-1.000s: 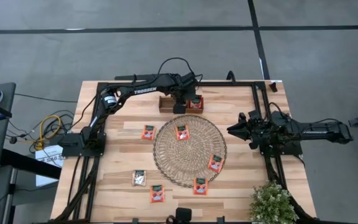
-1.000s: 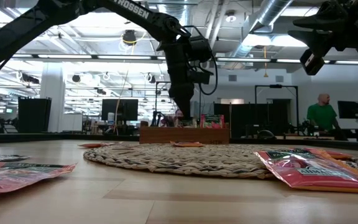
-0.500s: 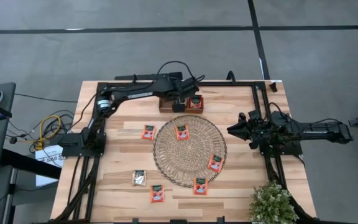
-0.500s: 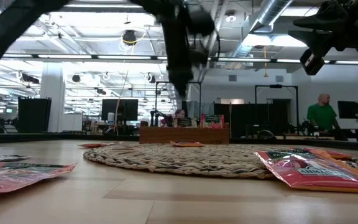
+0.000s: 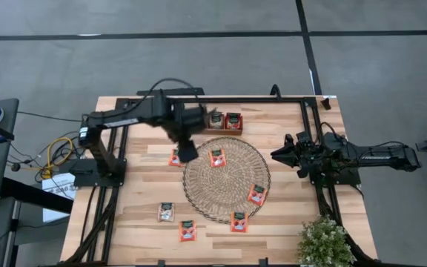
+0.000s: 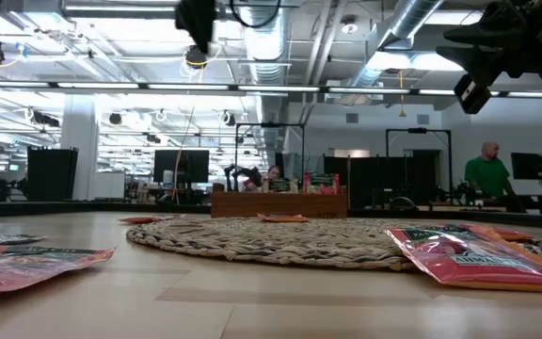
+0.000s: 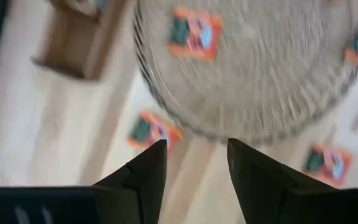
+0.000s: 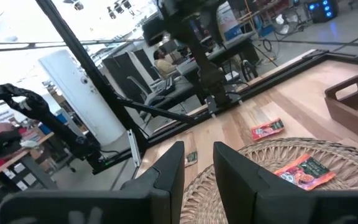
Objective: Pick & Place Tea
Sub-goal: Put the brown tea bag into the middle section of the brown wooden organizer
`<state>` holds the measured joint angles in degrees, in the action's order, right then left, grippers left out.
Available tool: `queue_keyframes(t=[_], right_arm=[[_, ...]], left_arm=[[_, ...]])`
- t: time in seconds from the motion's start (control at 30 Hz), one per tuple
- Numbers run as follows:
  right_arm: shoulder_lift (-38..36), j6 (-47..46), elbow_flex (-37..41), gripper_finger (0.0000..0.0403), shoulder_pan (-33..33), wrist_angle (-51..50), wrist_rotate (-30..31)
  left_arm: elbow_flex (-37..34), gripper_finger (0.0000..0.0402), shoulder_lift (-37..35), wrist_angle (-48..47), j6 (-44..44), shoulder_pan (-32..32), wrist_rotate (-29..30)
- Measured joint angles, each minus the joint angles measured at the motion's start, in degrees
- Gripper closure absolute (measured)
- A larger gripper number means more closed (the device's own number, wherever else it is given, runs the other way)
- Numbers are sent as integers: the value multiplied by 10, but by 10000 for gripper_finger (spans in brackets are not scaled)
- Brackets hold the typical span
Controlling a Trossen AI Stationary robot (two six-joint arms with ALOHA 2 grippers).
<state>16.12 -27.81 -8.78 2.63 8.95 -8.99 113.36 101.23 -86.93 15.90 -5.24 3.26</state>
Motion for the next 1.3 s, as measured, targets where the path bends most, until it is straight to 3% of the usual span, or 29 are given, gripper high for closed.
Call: queue_keyframes(t=[0.17, 0.3, 0.4, 0.63, 0.8, 0.97, 1.3], right_arm=[[0, 13, 0, 324, 0, 0, 0], [0, 13, 0, 324, 0, 0, 0], [0, 13, 0, 324, 0, 0, 0], [0, 13, 0, 324, 0, 0, -1], [0, 13, 0, 324, 0, 0, -2], [0, 13, 0, 324, 0, 0, -2], [0, 8, 0, 324, 0, 0, -2]], left_arm=[[-8, 240, -1, -18, 18, 78, 4], [-70, 240, -1, 2, 33, 127, 3], [-153, 240, -12, 18, 57, 152, 4], [-408, 240, -125, 227, 146, 192, -50], [-516, 240, -167, 298, 183, 212, -64], [-586, 240, -152, 367, 168, 241, -124], [-632, 240, -138, 482, 167, 255, -105]])
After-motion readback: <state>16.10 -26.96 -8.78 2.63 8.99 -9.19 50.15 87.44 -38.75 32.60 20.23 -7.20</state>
